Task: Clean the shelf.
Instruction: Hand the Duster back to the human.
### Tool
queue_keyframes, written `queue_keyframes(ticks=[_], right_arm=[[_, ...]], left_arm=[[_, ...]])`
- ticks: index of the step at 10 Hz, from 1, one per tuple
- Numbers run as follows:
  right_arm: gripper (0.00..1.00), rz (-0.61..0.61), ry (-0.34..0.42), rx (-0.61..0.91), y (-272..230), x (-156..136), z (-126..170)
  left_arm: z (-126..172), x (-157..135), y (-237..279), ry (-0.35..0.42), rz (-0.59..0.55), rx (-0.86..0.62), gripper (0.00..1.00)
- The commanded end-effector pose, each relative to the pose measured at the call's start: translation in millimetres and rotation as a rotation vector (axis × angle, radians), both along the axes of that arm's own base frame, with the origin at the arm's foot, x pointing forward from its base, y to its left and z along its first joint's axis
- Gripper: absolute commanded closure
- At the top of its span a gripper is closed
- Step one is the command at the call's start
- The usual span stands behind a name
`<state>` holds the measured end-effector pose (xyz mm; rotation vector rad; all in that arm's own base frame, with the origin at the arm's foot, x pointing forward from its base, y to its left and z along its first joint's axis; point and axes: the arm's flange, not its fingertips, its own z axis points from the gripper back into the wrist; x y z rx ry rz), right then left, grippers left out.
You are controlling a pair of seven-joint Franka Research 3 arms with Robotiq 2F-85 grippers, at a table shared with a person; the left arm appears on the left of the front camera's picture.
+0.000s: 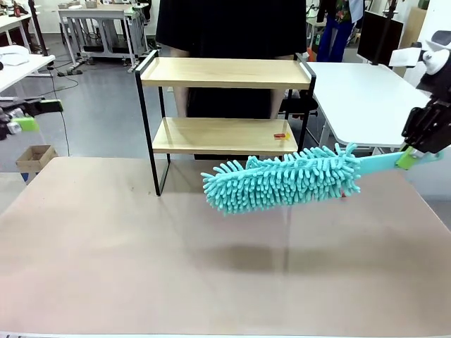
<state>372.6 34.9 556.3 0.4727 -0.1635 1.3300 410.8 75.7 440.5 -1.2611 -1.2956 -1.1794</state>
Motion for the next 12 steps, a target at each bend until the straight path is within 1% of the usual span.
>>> queue_keyframes(ticks=[1, 3, 5, 6, 8, 9, 10, 12], right_arm=[[0.87, 0.053, 0.011, 0.088, -10, 13, -1], [0.87, 0.096, -0.01, 0.185, -22, 28, -11], [0.87, 0.102, -0.037, 0.242, -30, 40, -22], [0.87, 0.088, -0.056, 0.24, -30, 47, -26], [0.87, 0.049, -0.071, 0.229, -29, 55, -32], [0.87, 0.002, -0.07, 0.18, -29, 53, -31], [0.87, 0.057, -0.038, 0.206, -32, 49, -36], [0.87, 0.057, -0.038, 0.206, -32, 49, -36]], left_arm=[[-1, -34, -43, -0.042, 0.052, 0.029, 0.0], [-3, -48, -77, 0.01, 0.041, 0.049, 0.0], [-9, -56, -104, 0.075, 0.042, 0.082, 0.0], [-14, -55, -118, 0.093, 0.026, 0.109, 0.0], [-15, -47, -124, 0.154, 0.011, 0.101, 0.0], [-17, -49, -116, 0.086, 0.012, 0.108, 0.0], [-17, -49, -116, 0.086, 0.012, 0.108, 0.0], [-17, -49, -116, 0.086, 0.012, 0.108, 0.0]])
